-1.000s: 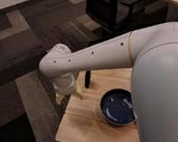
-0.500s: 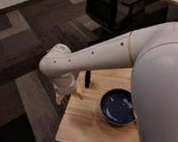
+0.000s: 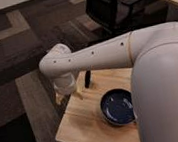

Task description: Place the ceramic cup in the ceramic bowl

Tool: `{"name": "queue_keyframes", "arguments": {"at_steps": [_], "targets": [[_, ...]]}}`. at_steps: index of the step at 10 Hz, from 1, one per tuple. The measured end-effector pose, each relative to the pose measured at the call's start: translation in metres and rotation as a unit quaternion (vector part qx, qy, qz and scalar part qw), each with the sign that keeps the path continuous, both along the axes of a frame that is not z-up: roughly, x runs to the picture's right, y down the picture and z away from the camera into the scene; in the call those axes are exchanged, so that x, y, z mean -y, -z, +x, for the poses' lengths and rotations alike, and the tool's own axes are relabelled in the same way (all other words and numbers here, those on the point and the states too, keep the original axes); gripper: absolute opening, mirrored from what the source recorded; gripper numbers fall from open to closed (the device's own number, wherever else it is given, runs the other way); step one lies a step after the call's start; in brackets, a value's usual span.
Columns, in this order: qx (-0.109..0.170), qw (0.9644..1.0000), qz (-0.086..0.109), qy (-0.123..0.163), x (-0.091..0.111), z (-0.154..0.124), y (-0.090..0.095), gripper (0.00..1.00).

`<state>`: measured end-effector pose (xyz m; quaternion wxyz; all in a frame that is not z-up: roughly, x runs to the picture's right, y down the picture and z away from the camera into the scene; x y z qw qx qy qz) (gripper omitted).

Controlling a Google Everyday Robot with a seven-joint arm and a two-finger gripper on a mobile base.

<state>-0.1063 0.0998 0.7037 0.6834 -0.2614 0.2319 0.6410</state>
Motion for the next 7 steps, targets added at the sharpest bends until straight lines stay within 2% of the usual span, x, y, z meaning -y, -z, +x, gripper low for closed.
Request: {"name": "queue_keyframes", "arguments": {"at_steps": [5,6,7], "targets": [[0.0,1.0,0.0,0.0,0.0,0.0,0.0,0.65],[0.004,1.0,0.001,-0.002,0.004,0.002,0.0,0.65],[0.001,1.0,0.004,-0.008,0.022,0.026,-0.002,0.65]]}}
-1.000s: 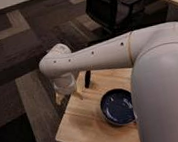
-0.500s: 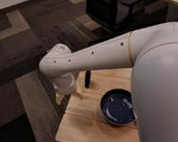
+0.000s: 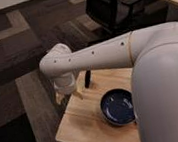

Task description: Place the ceramic cup in the ceramic bowl

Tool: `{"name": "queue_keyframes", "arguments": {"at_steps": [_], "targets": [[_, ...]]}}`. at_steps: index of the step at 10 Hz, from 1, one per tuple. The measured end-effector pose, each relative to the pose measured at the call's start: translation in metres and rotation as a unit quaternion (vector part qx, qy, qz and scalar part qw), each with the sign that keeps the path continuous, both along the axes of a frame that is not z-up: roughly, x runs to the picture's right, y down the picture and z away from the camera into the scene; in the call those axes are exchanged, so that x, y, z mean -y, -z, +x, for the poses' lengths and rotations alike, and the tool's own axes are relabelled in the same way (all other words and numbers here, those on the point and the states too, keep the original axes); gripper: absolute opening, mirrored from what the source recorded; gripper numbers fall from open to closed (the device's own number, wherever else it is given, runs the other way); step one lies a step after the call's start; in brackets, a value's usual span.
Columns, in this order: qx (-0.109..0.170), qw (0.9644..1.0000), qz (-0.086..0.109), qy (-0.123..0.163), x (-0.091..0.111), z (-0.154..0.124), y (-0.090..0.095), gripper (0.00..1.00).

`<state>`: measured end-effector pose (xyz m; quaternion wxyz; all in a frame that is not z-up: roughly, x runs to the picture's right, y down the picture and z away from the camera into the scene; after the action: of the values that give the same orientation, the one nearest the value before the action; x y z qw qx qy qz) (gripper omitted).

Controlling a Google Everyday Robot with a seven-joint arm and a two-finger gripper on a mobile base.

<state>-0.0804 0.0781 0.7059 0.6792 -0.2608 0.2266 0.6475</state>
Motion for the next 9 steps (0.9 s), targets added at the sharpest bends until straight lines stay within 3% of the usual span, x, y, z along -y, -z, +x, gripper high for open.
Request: {"name": "queue_keyframes", "arguments": {"at_steps": [1,3,6,7,9], "targets": [[0.003,1.0,0.001,-0.001,0.013,0.015,0.0,0.65],[0.005,0.9999,-0.004,-0.013,0.045,0.073,-0.005,0.65],[-0.041,0.9992,0.003,-0.002,0.088,0.175,0.014,0.65],[-0.053,0.9985,0.007,-0.003,0.095,0.196,0.019,0.65],[-0.051,0.9987,0.006,-0.002,0.094,0.193,0.019,0.65]]}}
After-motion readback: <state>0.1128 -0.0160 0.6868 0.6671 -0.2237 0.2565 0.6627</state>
